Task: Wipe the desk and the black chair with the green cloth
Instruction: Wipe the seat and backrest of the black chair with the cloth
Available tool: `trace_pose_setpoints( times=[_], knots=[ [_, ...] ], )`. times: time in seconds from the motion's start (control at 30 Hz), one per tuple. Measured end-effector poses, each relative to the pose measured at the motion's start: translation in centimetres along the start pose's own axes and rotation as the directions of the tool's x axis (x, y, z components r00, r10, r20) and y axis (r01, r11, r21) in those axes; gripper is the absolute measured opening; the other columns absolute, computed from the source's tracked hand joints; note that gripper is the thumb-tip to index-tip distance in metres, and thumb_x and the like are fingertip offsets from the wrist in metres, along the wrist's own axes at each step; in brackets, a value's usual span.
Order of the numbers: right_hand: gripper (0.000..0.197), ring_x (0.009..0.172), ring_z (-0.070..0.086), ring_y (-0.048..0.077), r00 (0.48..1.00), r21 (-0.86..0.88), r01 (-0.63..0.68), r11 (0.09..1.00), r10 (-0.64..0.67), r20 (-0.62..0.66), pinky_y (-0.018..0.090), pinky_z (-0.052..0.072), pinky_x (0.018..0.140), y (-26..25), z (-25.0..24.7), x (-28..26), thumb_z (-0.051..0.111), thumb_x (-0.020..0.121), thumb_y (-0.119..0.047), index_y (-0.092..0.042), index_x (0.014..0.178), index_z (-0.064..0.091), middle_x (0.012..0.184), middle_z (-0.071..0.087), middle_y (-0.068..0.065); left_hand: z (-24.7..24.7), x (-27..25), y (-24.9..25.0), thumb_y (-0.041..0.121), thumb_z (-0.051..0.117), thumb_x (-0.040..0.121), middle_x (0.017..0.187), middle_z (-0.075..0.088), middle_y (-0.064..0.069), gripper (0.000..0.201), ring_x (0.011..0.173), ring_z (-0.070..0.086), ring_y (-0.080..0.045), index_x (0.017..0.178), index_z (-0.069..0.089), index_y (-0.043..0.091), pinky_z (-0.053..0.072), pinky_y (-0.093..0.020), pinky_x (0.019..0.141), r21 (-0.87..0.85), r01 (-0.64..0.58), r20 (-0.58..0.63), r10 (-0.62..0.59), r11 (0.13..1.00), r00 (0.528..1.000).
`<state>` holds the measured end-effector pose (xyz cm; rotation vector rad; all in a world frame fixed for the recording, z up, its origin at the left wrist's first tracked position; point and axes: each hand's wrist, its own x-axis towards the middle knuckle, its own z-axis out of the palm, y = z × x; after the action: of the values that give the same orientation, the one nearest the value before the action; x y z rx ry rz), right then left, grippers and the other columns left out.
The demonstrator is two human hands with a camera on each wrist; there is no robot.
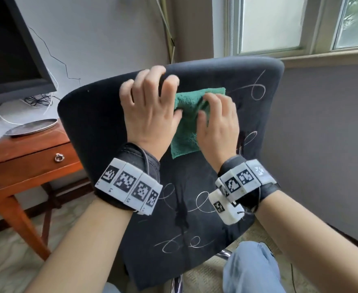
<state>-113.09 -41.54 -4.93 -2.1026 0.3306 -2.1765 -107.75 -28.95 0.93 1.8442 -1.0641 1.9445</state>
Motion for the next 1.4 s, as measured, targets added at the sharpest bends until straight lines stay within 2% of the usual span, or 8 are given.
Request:
trace_pose_setpoints(
  times=[0.13,0.4,0.63,0.77,0.93,1.07,1.17,1.4],
  knots=[
    [0.056,0.133,0.031,0.047,0.966,0.009,0.007,1.0,-0.009,0.258,0.048,0.031,0.11,-1.4,0.4,-3.5,0.046,0.089,-0.024,-0.011,0.138,0.025,0.14,0.035,0.032,-0.6,0.2,-0.6,0.048,0.076,0.061,0.132,0.034,-0.009,0.078,0.124,0.029,-0.026,0.118,0.033,0.015,0.026,-0.052,0.104,-0.004,0.079,0.143,-0.078,0.997,0.987],
    [0.061,0.137,0.016,0.051,0.952,-0.048,0.006,0.999,0.009,0.305,0.048,0.017,0.111,-1.1,1.4,-3.2,0.045,0.088,-0.032,-0.017,0.142,0.02,0.147,0.02,0.035,-2.8,0.6,-5.1,0.049,0.046,0.084,0.145,0.039,-0.011,0.058,0.135,0.033,-0.03,0.13,0.044,0.015,0.008,-0.062,0.109,-0.131,0.129,0.356,-0.075,0.983,0.931],
    [0.065,0.135,0.012,0.043,0.969,-0.03,0.126,0.992,-0.117,0.22,0.053,0.021,0.111,-1.6,1.5,1.2,0.055,0.082,-0.044,-0.024,0.139,0.03,0.146,0.025,0.034,-3.3,-0.8,-9.1,0.045,0.043,0.083,0.136,0.048,-0.008,0.06,0.119,0.045,-0.031,0.14,0.04,0.026,0.021,-0.053,0.107,-0.132,0.066,0.364,-0.013,0.989,0.931],
    [0.08,0.136,0.012,0.045,0.917,-0.072,0.24,0.968,-0.202,0.345,0.057,0.021,0.108,-1.7,1.7,-1.7,0.058,0.073,-0.059,-0.024,0.14,0.031,0.147,0.021,0.029,-2.7,-1.3,-9.1,0.041,0.047,0.082,0.123,0.055,-0.003,0.058,0.104,0.044,-0.025,0.138,0.044,0.029,0.031,-0.041,0.086,-0.186,0.1,0.287,-0.044,0.977,0.957],
    [0.074,0.136,0.014,0.043,0.88,-0.095,0.298,0.95,-0.235,0.412,0.057,0.027,0.106,-1.1,1.6,-3.2,0.056,0.075,-0.051,-0.026,0.14,0.03,0.147,0.014,0.02,-2.3,-1.5,-9.0,0.035,0.049,0.082,0.123,0.055,-0.004,0.056,0.107,0.041,-0.023,0.138,0.045,0.027,0.03,-0.04,0.087,-0.201,0.081,0.242,-0.03,0.976,0.97],
    [0.064,0.138,0.015,0.042,0.885,-0.022,0.294,0.956,-0.264,0.383,0.052,0.022,0.11,-1.1,0.6,-2.9,0.053,0.08,-0.026,-0.023,0.14,0.033,0.148,0.024,0.024,-2.5,-2.2,-8.0,0.02,0.05,0.083,0.135,0.047,-0.005,0.052,0.121,0.036,-0.025,0.135,0.046,0.023,0.025,-0.046,0.103,-0.146,-0.13,0.106,0.146,0.981,0.984],
    [0.061,0.138,0.02,0.039,0.883,0.014,0.278,0.96,-0.262,0.389,0.05,0.025,0.11,-1.1,-0.5,-2.4,0.047,0.082,-0.021,-0.024,0.141,0.032,0.148,0.03,0.024,-2.2,-2.9,-7.2,0.008,0.04,0.086,0.142,0.034,0.0,0.054,0.129,0.031,-0.023,0.137,0.043,0.026,0.019,-0.052,0.107,-0.054,-0.365,0.073,0.368,0.929,0.927],
    [0.079,0.139,0.014,0.04,0.858,-0.054,0.259,0.964,-0.205,0.47,0.054,0.019,0.111,-3.1,-0.2,-1.1,0.05,0.077,-0.053,-0.022,0.144,0.023,0.149,0.025,0.028,-2.9,-1.8,-9.5,0.034,0.046,0.081,0.146,0.04,-0.009,0.064,0.129,0.033,-0.026,0.141,0.035,0.015,0.013,-0.061,0.109,-0.137,-0.052,0.283,0.09,0.989,0.955]
  ],
)
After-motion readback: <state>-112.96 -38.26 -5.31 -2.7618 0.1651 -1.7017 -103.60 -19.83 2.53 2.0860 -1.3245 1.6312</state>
